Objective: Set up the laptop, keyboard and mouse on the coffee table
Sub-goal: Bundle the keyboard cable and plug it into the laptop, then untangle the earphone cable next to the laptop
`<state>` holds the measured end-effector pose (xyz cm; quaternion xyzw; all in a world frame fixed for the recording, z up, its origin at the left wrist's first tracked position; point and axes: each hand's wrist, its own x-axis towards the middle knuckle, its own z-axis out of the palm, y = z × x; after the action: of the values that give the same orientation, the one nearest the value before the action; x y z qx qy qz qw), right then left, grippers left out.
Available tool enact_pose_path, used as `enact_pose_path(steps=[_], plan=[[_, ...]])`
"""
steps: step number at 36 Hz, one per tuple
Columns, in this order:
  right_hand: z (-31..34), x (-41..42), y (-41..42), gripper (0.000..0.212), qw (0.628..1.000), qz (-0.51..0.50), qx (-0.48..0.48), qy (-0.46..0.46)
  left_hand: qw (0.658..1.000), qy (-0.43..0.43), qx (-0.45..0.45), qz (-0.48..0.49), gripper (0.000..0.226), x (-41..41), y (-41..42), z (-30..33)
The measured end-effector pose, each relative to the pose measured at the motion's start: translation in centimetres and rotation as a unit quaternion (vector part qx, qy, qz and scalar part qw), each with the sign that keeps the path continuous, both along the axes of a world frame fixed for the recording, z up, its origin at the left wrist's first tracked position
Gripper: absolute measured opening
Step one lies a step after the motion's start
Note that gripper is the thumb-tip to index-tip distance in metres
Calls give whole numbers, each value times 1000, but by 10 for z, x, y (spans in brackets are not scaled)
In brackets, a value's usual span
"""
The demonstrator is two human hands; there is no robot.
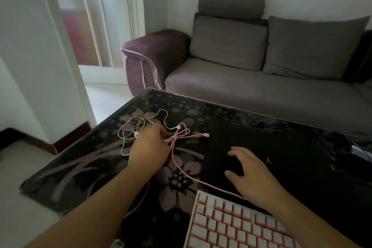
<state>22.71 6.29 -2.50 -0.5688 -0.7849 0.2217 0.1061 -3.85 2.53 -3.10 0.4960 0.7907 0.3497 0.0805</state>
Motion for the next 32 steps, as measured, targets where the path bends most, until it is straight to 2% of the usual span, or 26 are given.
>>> enact_pose_path(steps=[2, 3, 5, 7, 9, 11, 14, 20, 26, 29, 32], plan=[[-2, 8, -9, 56, 1000, -12, -1, 5, 999, 9, 2, 44, 48, -16, 3, 0], [-3, 11, -11, 54, 1000, -13, -1, 5, 997, 41, -11, 65, 57, -26, 5, -1], [-3, 15, -12, 52, 1000, -6, 2, 2, 988, 103, -76, 89, 69, -46, 6, -5], [-3, 14, -11, 47, 1000, -8, 2, 7, 981, 95, -145, 91, 66, -57, 6, -11], [-2, 12, -11, 44, 1000, -18, 7, 11, 978, 93, -163, 94, 57, -61, 7, -20], [-2, 11, -10, 44, 1000, -18, 11, 5, 983, 93, -121, 100, 44, -63, 9, -26], [-2, 12, -7, 42, 1000, -9, 9, -1, 989, 24, -57, 134, 20, -64, 12, -25], [2, 12, -5, 31, 1000, -2, 12, 18, 979, -114, 68, 157, 22, -49, 13, 5], [19, 4, -14, 45, 996, -46, -5, 77, 972, -178, 141, 58, 26, -9, 5, 52], [38, -1, -21, 60, 983, -30, -10, 179, 974, -173, 135, -54, 21, 26, -2, 75], [59, -7, -29, 77, 936, 36, -115, 331, 969, -171, 84, -161, 10, 64, -7, 87]])
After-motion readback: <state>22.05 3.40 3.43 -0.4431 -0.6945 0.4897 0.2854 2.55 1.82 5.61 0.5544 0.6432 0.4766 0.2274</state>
